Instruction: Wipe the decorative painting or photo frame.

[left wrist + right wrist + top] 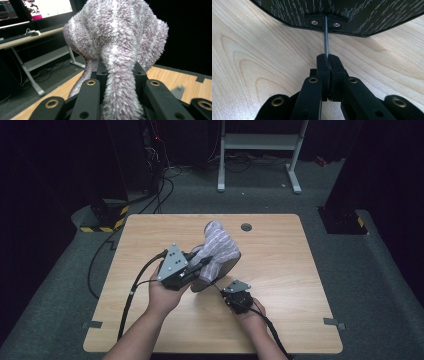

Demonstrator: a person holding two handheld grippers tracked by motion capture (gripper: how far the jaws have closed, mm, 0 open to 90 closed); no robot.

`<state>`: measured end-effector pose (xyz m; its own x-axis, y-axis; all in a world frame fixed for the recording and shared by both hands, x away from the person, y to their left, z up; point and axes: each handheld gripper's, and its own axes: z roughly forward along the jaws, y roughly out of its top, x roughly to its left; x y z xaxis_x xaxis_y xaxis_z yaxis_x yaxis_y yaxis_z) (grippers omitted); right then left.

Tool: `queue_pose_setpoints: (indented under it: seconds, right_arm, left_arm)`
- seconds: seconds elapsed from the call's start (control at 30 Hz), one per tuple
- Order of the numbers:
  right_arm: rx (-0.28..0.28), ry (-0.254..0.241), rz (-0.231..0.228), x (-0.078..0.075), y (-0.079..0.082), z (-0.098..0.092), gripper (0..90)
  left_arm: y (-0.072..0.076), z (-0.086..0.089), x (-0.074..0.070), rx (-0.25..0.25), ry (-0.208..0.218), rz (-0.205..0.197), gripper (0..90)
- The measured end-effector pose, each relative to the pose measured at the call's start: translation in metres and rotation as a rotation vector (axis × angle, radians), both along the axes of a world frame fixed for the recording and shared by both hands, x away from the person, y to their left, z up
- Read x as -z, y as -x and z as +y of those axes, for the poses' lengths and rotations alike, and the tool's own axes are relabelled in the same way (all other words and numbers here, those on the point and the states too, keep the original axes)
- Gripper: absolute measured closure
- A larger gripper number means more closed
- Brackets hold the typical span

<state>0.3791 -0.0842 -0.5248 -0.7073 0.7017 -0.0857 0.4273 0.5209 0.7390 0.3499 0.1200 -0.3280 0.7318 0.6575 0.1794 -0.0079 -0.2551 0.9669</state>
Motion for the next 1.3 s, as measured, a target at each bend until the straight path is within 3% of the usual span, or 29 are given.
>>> queue_pose_setpoints:
  seconds: [0.2,0.33,0.43,0.5,0.67,0.8,0.97,1.13,1.3]
  right_arm:
    - [-0.001,-0.001,0.000,0.000,0.000,0.000,88.6]
    - [0.000,-0.004,0.004,0.000,0.000,0.000,88.6]
    - [0.001,-0.003,0.003,0.000,0.000,0.000,88.6]
    - [-0.001,-0.007,0.004,0.000,0.000,0.000,88.6]
    - [-0.004,-0.008,0.005,0.000,-0.001,-0.001,88.9]
    - [-0.010,-0.007,0.004,0.000,-0.001,-0.001,89.0]
    - [-0.011,-0.007,0.003,0.000,-0.001,-0.001,89.0]
    - [-0.011,-0.009,0.003,0.000,-0.002,-0.001,89.0]
    - [-0.009,-0.007,0.003,0.000,-0.001,-0.001,89.0]
  left_arm:
    - [-0.015,-0.024,-0.017,0.005,-0.049,0.004,74.5]
    - [-0.029,-0.036,-0.024,0.013,-0.094,0.046,74.5]
    - [-0.032,-0.038,-0.021,0.014,-0.124,0.069,74.5]
    - [-0.030,-0.034,-0.016,0.015,-0.124,0.065,74.5]
    - [-0.012,-0.008,-0.001,0.012,-0.068,0.051,74.5]
    - [0.008,0.015,0.016,-0.013,-0.086,0.042,74.5]
    - [0.024,0.047,0.037,-0.029,-0.052,0.077,74.5]
    - [0.024,0.045,0.036,-0.033,-0.059,0.070,74.5]
    - [0.016,0.027,0.025,-0.014,-0.071,0.058,74.5]
